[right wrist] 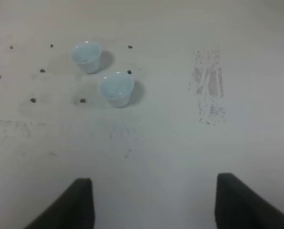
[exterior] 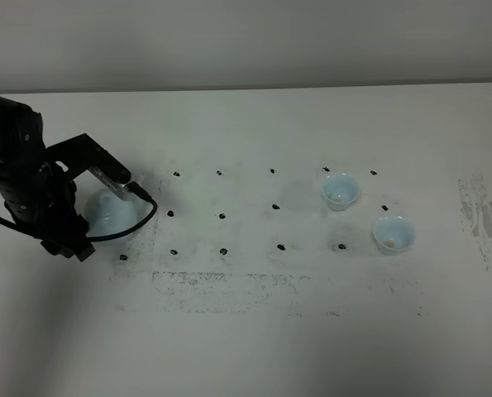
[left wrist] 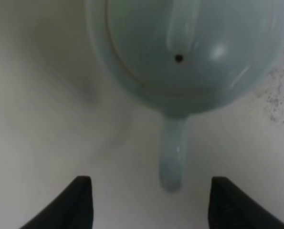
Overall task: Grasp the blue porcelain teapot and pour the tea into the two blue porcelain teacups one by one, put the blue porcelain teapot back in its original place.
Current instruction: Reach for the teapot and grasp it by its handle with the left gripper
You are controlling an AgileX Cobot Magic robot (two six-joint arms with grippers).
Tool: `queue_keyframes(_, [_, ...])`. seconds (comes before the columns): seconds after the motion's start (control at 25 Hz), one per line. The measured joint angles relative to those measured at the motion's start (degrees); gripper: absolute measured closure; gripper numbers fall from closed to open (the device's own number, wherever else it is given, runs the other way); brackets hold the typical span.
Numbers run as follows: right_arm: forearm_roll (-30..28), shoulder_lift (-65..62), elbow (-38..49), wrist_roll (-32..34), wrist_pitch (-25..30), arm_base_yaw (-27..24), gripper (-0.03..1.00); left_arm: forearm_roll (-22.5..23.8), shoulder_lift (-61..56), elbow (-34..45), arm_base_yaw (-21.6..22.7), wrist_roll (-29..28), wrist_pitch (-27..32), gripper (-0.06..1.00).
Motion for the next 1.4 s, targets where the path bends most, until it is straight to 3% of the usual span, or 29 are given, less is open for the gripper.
queue_keyframes(0.6, [0.00,0.00,0.00,0.00,0.00,0.00,0.44,-2.76,0.75,0.00,-1.29,2.56,-4.56,0.47])
queue_keyframes(0.88, [0.00,0.00,0.00,0.00,0.00,0.00,0.44,-2.99,0.75,0.00,-1.29,-2.69,-4.49,0.47])
queue_keyframes(1.4, [0.00,0.00,0.00,0.00,0.00,0.00,0.44,-2.99,0.75,0.00,-1.29,-3.35,-5.66,0.47])
